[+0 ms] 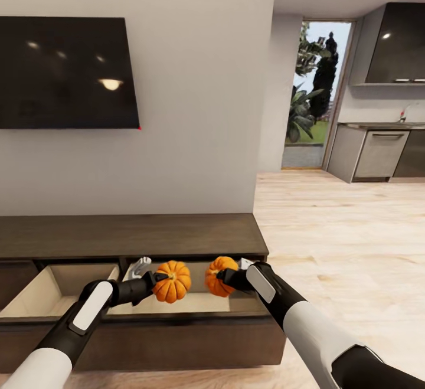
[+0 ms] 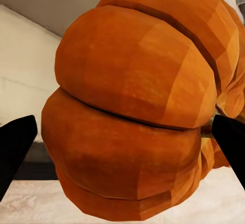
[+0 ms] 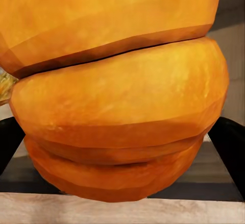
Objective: Place each of the two pumpkins and all three candles from the living room inside a cabinet in the living room (use any cabinet), then make sure every cabinet is closed, and position the cauldron so it is next to a table in the living room.
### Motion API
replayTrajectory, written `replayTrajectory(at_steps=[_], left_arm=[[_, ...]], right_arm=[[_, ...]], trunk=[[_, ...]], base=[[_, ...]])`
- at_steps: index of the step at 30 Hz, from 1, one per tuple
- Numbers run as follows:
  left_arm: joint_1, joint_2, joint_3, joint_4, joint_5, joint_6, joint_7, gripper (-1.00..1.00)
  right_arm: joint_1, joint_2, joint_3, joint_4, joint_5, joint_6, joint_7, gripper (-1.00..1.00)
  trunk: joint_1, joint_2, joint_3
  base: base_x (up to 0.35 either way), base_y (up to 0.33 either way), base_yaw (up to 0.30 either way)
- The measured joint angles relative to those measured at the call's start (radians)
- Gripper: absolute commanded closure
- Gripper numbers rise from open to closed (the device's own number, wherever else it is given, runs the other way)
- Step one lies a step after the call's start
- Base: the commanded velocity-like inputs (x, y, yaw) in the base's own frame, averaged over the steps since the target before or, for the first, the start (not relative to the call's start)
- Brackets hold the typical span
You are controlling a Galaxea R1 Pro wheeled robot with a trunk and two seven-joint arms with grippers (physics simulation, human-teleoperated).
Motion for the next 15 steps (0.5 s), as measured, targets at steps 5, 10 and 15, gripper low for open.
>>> replayTrajectory(at_steps=[5, 10, 15], left_arm=[[0.0, -0.001, 0.002, 0.004, -0.002, -0.001, 0.043, 1.0], [0.0, 0.0, 0.002, 0.004, -0.002, -0.001, 0.05, 1.0], [0.0, 0.0, 0.002, 0.004, -0.004, -0.001, 0.052, 1.0]], right_arm=[[-0.001, 0.0, 0.0, 0.001, -0.001, 0.01, -0.05, 1.0], [-0.002, 0.0, 0.0, 0.009, -0.001, 0.024, -0.067, 1.0], [-0.018, 0.002, 0.0, 0.048, -0.001, 0.024, -0.076, 1.0]], trunk=[[0.0, 0.0, 0.0], [0.0, 0.0, 0.0], [0.015, -0.028, -0.012]], base=[[0.011, 0.001, 0.0], [0.001, 0.0, 0.0], [0.0, 0.0, 0.0]])
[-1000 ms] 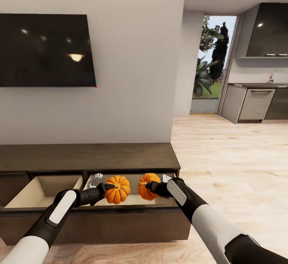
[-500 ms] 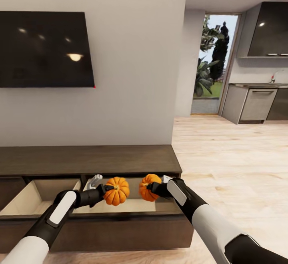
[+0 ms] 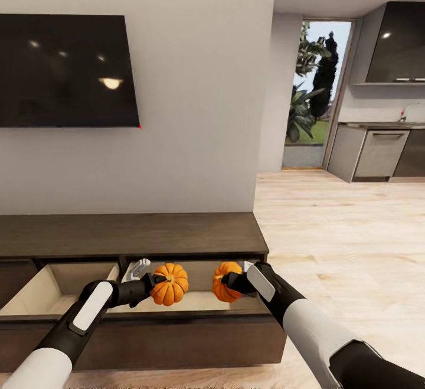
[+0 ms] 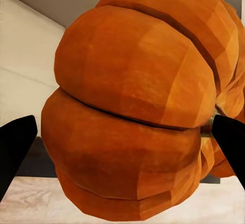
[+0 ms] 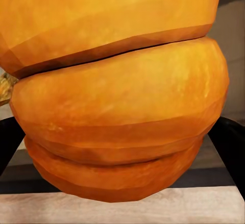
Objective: Place each of the two pumpkins and all three candles from the living room inside a cabinet in the living room (use any cabinet), then make sure every cabinet is closed, and position the cauldron so it is next to a table in the living room.
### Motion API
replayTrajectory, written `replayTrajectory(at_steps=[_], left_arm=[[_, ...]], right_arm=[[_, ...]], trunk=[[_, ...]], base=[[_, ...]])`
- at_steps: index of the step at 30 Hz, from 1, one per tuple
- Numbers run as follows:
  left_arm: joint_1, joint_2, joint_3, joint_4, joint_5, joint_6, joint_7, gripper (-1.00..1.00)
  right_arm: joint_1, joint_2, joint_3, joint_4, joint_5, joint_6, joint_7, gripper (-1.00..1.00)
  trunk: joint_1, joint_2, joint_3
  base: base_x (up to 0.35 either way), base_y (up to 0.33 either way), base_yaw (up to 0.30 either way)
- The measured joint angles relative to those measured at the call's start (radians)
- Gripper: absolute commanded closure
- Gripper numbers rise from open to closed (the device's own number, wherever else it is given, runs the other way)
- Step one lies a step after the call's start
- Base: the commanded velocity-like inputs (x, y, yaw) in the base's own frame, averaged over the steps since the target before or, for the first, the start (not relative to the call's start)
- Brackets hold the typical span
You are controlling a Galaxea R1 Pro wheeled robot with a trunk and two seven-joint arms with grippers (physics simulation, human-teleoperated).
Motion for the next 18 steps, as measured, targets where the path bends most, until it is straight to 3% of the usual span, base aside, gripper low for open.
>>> replayTrajectory(at_steps=[5, 10, 18], left_arm=[[0.0, 0.0, 0.0, 0.0, 0.0, 0.0, 0.0, 1.0], [0.0, 0.0, 0.0, 0.0, -0.001, 0.0, 0.001, 1.0], [0.0, 0.0, 0.0, 0.0, 0.0, -0.001, 0.001, 1.0]], right_arm=[[-0.003, 0.001, 0.0, 0.007, -0.001, -0.001, -0.001, 1.0], [-0.003, 0.003, 0.002, 0.009, -0.002, -0.001, -0.001, 1.0], [-0.003, 0.01, 0.013, 0.009, -0.001, -0.002, -0.001, 1.0]], trunk=[[0.0, 0.0, 0.0], [0.019, -0.035, -0.016], [0.019, -0.035, -0.016]], base=[[0.0, 0.0, 0.0], [0.0, 0.0, 0.0], [0.004, 0.0, 0.0]])
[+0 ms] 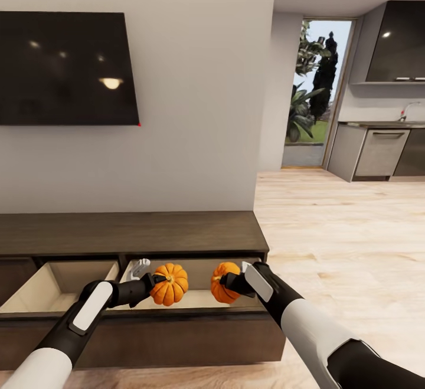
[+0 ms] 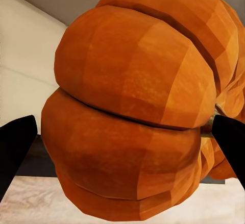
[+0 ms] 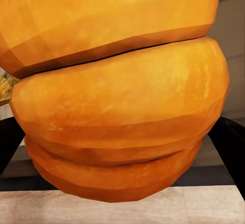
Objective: Place each of the two pumpkins and all three candles from the living room inside a cabinet in the living room (use any cabinet), then make sure every cabinet is closed, and position the cauldron so it is next to a table in the living room.
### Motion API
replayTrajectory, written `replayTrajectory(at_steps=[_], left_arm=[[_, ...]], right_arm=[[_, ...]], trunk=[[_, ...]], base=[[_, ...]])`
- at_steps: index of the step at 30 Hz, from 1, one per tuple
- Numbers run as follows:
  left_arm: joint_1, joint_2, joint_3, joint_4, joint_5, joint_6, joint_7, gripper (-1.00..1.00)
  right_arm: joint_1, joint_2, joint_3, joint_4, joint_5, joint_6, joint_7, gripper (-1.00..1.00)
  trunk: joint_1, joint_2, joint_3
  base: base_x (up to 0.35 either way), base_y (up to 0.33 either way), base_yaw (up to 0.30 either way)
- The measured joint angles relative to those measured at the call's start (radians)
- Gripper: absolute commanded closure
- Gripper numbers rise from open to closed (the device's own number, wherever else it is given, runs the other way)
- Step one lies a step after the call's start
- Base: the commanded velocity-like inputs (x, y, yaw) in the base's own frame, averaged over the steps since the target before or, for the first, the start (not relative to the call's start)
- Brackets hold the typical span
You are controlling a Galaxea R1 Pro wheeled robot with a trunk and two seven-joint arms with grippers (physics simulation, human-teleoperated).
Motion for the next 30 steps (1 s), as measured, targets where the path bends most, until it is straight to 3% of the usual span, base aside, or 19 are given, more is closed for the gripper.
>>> replayTrajectory(at_steps=[13, 24, 30], left_arm=[[0.0, -0.001, -0.002, 0.027, -0.001, -0.029, 0.0, 1.0], [0.0, 0.0, -0.003, 0.029, -0.002, -0.034, -0.001, 1.0], [0.0, -0.001, -0.004, 0.029, -0.003, -0.034, -0.001, 1.0]], right_arm=[[0.0, 0.001, 0.002, 0.001, 0.0, -0.001, 0.0, 1.0], [0.0, 0.0, 0.002, 0.002, 0.0, -0.001, 0.0, 1.0], [0.0, 0.0, 0.002, 0.002, 0.0, -0.001, 0.0, 1.0]], trunk=[[0.0, 0.0, 0.0], [0.0, 0.0, 0.0], [0.023, -0.042, -0.019]], base=[[0.149, 0.0, 0.0], [0.015, 0.0, 0.0], [0.0, 0.0, 0.0]])
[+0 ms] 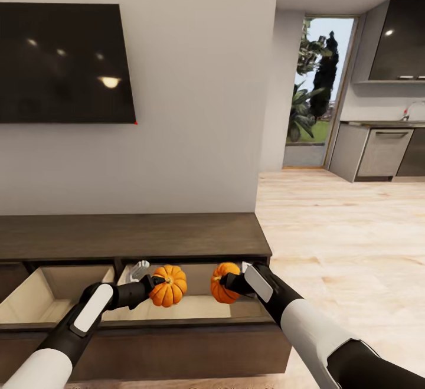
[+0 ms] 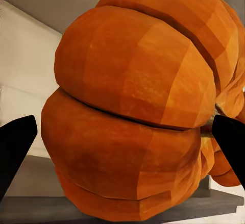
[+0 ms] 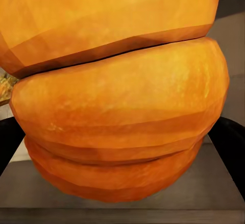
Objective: Place each of the two pumpkins and all three candles from the living room inside a cabinet in the living room (use any cabinet), then make sure every cabinet is closed, and position the cauldron so it is next to a table in the living room.
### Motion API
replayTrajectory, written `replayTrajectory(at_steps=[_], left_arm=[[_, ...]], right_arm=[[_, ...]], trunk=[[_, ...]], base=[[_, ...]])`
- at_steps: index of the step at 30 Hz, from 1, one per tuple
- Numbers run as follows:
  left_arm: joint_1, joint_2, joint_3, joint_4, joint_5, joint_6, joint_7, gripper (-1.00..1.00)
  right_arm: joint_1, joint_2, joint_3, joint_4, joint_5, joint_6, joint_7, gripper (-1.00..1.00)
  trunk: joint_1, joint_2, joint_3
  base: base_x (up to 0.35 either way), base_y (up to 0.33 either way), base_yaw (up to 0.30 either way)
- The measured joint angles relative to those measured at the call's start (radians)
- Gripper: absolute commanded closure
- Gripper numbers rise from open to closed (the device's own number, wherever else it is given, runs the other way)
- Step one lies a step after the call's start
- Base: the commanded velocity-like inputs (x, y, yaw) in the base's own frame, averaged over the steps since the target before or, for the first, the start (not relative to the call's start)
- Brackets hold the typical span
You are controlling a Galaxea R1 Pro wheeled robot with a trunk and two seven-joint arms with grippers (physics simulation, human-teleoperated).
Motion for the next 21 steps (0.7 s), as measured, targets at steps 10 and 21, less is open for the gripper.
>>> replayTrajectory(at_steps=[10, 21], left_arm=[[0.0, -0.02, -0.004, -0.003, -0.041, -0.053, 0.05, 1.0], [0.0, -0.073, -0.003, -0.031, -0.089, -0.093, 0.149, 1.0]], right_arm=[[0.0, 0.001, 0.04, 0.0, 0.0, 0.0, -0.012, 1.0], [0.0, 0.001, 0.062, -0.003, 0.013, -0.008, -0.026, 1.0]], trunk=[[0.038, -0.07, -0.031], [0.041, -0.076, -0.035]], base=[[0.0, 0.0, 0.0], [0.0, 0.0, 0.0]])
